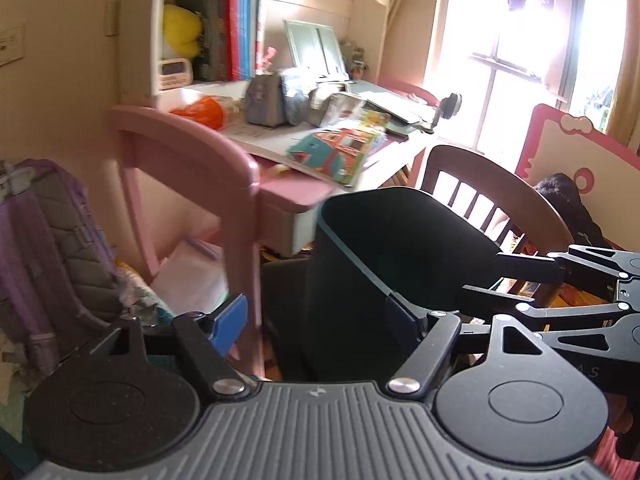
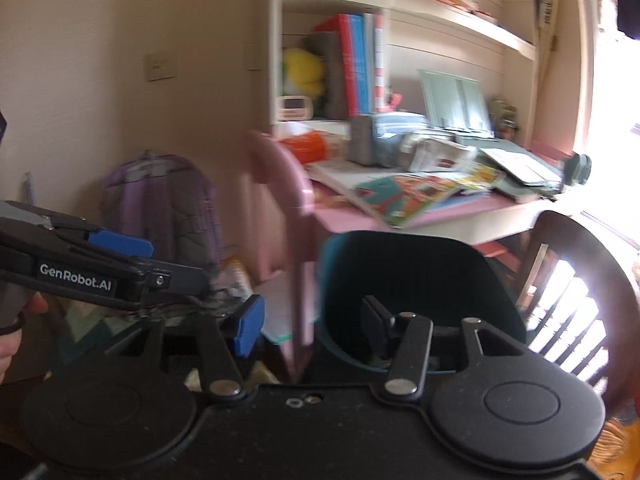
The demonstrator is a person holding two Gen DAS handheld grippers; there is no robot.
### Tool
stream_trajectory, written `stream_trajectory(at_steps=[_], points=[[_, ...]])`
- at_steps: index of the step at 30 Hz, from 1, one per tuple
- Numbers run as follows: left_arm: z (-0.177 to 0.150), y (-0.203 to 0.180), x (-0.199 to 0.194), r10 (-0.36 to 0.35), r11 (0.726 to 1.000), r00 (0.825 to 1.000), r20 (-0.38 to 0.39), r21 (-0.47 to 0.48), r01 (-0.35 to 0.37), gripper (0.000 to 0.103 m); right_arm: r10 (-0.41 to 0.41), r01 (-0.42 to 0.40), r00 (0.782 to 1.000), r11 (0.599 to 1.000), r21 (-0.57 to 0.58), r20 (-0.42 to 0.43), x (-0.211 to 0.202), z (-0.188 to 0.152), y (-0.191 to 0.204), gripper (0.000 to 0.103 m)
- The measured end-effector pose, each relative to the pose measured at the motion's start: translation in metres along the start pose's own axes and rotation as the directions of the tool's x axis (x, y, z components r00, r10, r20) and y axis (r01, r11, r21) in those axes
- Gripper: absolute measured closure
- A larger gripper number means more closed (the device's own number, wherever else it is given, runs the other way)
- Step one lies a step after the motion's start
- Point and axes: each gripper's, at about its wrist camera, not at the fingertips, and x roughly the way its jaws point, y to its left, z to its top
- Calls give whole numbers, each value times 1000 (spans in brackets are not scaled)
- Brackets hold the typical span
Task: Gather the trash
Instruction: 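Move both open tools back down toward the trash under the bench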
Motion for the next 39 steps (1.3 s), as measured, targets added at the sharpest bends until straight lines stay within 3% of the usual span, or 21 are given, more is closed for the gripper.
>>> stream_trajectory(at_steps=[6,10,19,23,30,33,39], points=[[-28,51,-36,20,998,999,29,-65,-18,23,103,-104,994,994,-40,-19,15,-5,55,44],[-55,91,-54,58,993,997,44,-106,-53,20,192,-195,980,980,-37,-56,38,-18,92,44],[-142,176,-59,194,967,981,4,-167,-190,18,305,-320,924,947,-27,-232,118,-74,165,43],[-185,208,-47,217,953,976,-30,-211,-219,2,302,-330,895,944,-31,-328,154,-105,188,43],[-275,247,3,220,929,967,-130,-275,-249,2,268,-317,823,948,-14,-501,234,-166,214,43],[-318,251,35,222,929,954,-200,-255,-269,2,249,-296,780,955,12,-574,272,-194,216,43],[-395,241,102,207,937,917,-340,-202,-286,2,206,-315,709,948,-42,-674,337,-254,230,43]])
